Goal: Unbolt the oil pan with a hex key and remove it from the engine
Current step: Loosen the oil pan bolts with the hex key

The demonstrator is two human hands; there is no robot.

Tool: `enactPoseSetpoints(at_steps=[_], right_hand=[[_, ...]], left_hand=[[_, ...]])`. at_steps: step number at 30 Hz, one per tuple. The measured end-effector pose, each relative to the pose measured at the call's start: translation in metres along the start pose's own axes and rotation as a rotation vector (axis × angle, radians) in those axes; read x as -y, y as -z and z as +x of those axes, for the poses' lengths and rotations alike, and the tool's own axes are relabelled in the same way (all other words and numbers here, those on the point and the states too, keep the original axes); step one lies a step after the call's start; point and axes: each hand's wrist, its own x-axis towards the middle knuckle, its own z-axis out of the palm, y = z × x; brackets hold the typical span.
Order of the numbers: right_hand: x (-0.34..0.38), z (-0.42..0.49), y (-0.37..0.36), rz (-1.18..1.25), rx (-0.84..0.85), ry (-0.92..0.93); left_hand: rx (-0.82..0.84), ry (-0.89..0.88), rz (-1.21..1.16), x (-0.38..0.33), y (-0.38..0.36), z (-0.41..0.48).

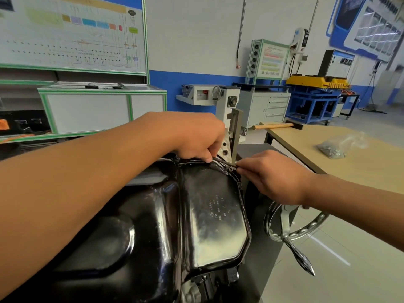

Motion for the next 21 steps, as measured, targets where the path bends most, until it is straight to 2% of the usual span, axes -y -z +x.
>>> enactPoseSetpoints(at_steps=[8,13,18,21], right_hand=[[-0.025,0.019,0.018,-0.121,0.016,0.098],[-0.038,0.025,0.023,-0.284,0.025,0.224],[-0.042,0.036,0.034,-0.518,0.111,0.299],[-0.043,0.033,0.036,-0.542,0.017,0.394]], left_hand=[[-0.012,0.011,-0.101,0.012,-0.001,0.006],[-0.01,-0.001,-0.1,0.014,-0.003,0.011],[0.002,-0.004,-0.097,0.015,-0.002,0.012],[-0.018,-0.011,-0.098,0.015,-0.005,0.012]])
